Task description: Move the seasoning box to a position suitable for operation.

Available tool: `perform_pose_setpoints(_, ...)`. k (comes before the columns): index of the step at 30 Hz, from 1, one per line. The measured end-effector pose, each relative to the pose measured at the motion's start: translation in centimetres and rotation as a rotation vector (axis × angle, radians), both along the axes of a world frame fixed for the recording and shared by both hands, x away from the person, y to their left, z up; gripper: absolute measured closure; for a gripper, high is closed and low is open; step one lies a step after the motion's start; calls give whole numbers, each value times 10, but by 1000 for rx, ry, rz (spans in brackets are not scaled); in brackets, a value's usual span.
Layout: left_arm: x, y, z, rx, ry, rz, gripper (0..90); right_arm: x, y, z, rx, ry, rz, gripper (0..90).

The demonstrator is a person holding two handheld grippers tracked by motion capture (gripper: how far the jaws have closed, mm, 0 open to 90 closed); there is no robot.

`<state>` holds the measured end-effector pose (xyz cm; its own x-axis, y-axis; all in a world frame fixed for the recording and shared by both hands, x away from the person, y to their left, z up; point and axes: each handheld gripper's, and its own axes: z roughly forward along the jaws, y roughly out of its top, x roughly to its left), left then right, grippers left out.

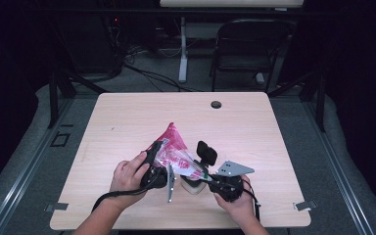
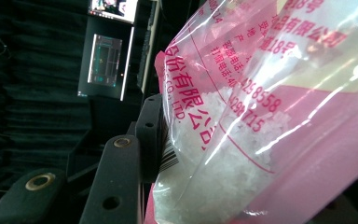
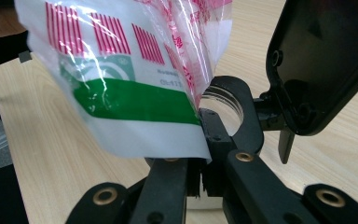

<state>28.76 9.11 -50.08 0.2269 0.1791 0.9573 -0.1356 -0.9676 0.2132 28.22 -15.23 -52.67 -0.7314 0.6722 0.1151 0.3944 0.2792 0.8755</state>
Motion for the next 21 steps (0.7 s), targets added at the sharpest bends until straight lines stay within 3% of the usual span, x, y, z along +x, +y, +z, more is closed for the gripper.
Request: perform_pose_setpoints(21,0,3,-6,-47,60,11,638,-1,0,1,3,-4,-3,877)
